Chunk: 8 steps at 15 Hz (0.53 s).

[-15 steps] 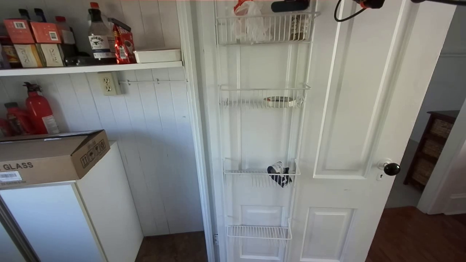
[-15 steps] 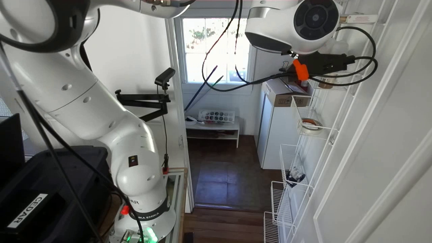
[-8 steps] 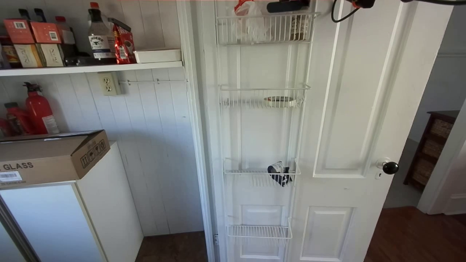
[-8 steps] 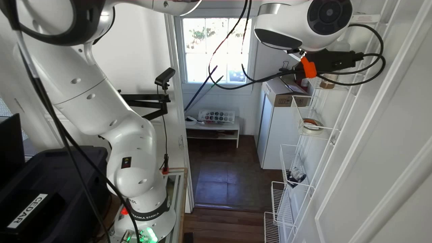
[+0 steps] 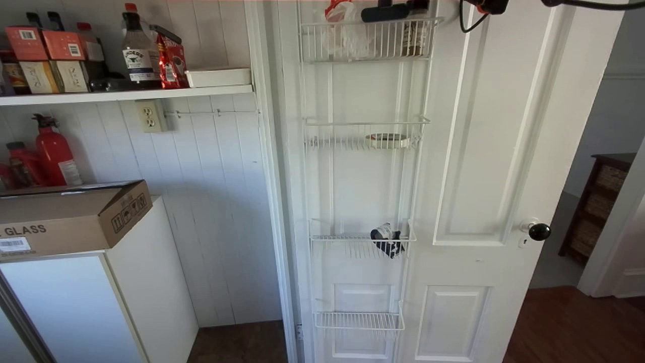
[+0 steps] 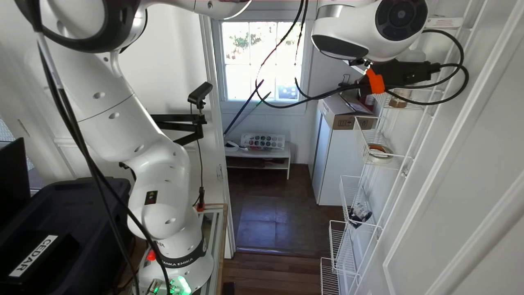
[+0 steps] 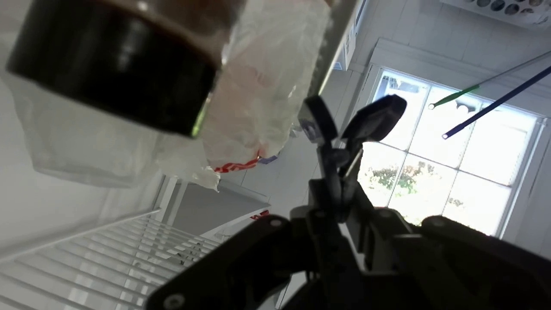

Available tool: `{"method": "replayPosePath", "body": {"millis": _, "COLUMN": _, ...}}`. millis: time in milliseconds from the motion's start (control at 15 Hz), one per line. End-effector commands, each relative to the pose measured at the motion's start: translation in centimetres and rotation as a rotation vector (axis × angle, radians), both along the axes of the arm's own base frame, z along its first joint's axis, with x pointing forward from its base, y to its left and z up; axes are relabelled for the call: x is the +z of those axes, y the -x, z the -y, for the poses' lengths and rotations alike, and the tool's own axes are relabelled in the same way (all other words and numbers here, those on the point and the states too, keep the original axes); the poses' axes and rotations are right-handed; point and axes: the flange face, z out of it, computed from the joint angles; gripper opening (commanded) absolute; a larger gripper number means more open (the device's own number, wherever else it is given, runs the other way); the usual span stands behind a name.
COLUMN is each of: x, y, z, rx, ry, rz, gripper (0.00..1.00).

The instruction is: Move the black clip to the top shelf

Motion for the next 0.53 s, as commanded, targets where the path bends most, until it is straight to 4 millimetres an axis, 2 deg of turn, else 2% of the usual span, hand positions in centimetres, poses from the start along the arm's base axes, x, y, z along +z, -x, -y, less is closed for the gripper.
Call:
{"method": "replayPosePath", "body": {"millis": 0, "x": -0.58, "y": -1.14, "z": -0.70, "rx": -0.023, "ry": 0.020, "rz": 0.009, "gripper": 0.04}}
{"method": "replayPosePath", "body": {"millis": 467, "x": -1.57, "y": -1.73, "z": -1.43, "rx": -0.084, "ry": 0.058, "rz": 0.014, "gripper": 0.04}}
